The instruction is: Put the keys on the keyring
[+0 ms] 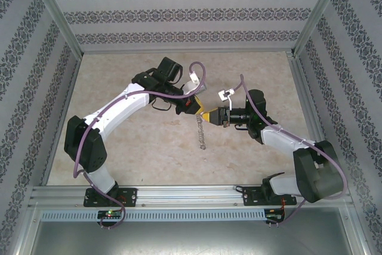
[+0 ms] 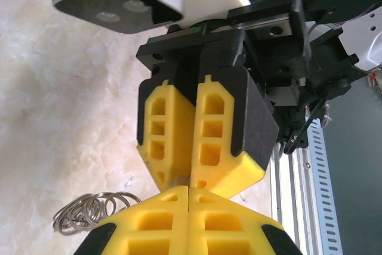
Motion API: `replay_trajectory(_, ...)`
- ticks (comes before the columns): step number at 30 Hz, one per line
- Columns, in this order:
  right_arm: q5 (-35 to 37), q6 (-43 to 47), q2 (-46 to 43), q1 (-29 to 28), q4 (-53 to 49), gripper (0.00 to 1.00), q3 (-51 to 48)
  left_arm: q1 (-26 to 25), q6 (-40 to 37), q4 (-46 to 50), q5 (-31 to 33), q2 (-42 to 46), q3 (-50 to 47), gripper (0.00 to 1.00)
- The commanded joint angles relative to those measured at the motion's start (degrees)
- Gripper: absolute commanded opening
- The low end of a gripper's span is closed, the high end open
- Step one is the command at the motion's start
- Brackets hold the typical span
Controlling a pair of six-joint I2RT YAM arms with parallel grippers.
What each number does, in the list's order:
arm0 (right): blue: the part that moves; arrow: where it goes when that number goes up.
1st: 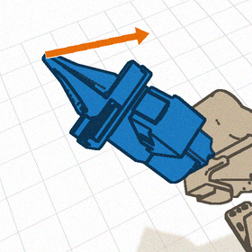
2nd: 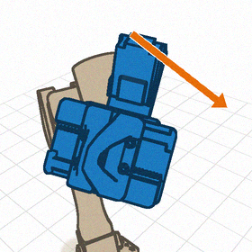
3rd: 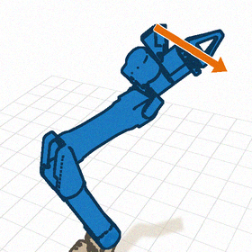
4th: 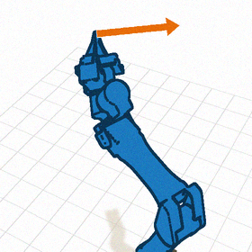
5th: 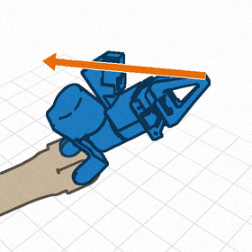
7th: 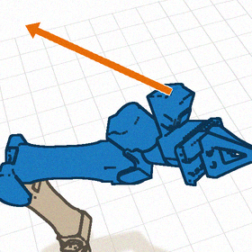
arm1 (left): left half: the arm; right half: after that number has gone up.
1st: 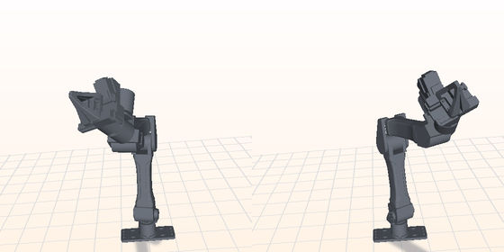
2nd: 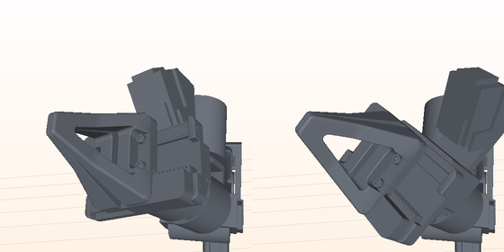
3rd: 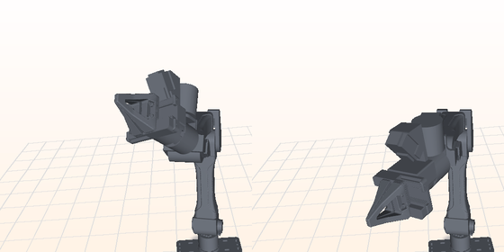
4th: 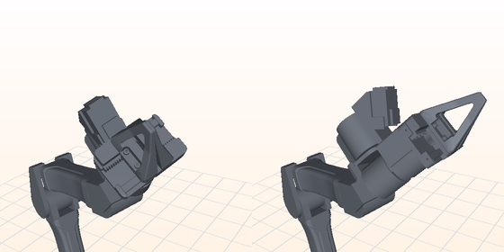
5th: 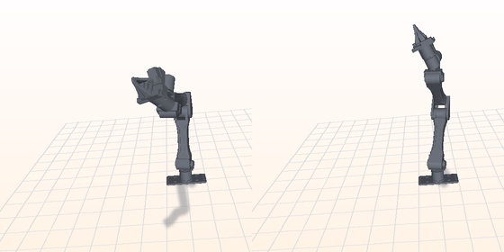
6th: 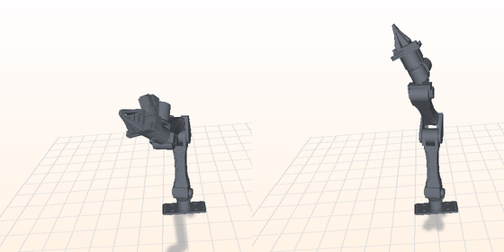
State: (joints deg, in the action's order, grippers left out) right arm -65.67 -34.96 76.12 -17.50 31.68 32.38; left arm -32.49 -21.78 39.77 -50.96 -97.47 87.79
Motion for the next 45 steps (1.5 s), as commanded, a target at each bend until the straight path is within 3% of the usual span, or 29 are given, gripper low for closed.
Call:
replay_trajectory(1, 1.47, 0.33, -1.39, 0.31, 0.71, 0.09, -0.41, 0.28, -1.12, -0.27, -3.36, 0.43, 1.68, 0.0)
replay_trajectory(4, 2.02, 0.15, -2.58, 0.81, 0.03, 0.0, -0.7, 0.41, -0.98, -0.52, -3.33, 0.61, 1.31, 0.0)
replay_trajectory(10, 3.57, 0.06, -4.93, 1.61, -2.06, 0.0, -0.75, 0.75, 0.46, -2.78, -1.98, 1.44, -0.14, 0.01)
replay_trajectory(25, 4.38, 1.1, -6.34, 2.7, -5.85, 0.0, 0.14, 1.9, 6.02, -11.8, 1.53, 5.36, -6.2, 0.46)
replay_trajectory(32, 4.67, 0.86, -6.15, 3.25, -6.19, 0.0, 0.52, 2.02, 8.81, -15.93, 3.18, 6.27, -11.16, 0.47)
replay_trajectory(45, 7.29, 0.34, -6.51, 4.62, -8.48, 0.0, 0.8, 2.08, 18.35, -32.32, 6.46, 7.49, -21.98, 0.52)
